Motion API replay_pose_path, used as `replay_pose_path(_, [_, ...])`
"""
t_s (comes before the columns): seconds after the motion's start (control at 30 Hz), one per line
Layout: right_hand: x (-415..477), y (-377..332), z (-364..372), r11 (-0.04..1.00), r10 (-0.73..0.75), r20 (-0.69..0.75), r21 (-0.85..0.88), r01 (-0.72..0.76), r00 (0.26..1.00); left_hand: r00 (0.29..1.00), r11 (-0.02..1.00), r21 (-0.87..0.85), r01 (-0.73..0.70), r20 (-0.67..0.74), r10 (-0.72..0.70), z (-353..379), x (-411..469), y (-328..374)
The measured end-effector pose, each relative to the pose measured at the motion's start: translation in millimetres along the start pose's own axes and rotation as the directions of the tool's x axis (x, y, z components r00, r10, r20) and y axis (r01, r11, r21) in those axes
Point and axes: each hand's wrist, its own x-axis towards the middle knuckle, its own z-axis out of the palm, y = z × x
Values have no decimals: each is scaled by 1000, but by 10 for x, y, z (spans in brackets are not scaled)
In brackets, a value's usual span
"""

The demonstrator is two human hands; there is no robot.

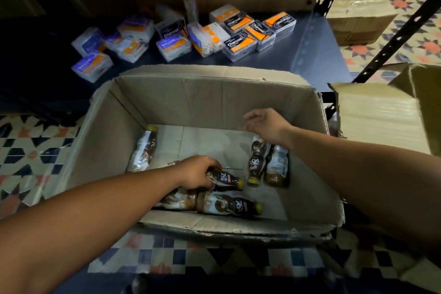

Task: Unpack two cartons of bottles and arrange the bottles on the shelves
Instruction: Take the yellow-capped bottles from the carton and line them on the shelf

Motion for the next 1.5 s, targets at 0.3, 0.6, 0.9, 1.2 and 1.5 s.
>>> replay_pose_path(0.3, [-18, 277, 277, 965, 103, -217, 257, -45, 971, 984, 992, -100, -75, -171, 57, -64, 73, -206])
replay_pose_path(0.6, [-57, 469, 519, 963, 263, -111, 95, -253, 959, 905, 938, -339, -70, -417, -83, -199, 104, -317])
replay_pose_path(0.9, [-302, 291, 954, 972, 182, 151, -178, -154, 972, 877, 839, -533, -105, -448, -174, -270, -14, -450])
replay_pose_path(1.2, [-194, 264, 862, 995, 50, -30, -80, -52, 998, 848, 847, -520, -113, -494, -190, -331, -65, -449])
replay_pose_path(1.5, [-94, 43, 707, 985, -124, -225, 91, 148, 966, 815, 800, -569, -191, -547, -194, -449, -82, -352])
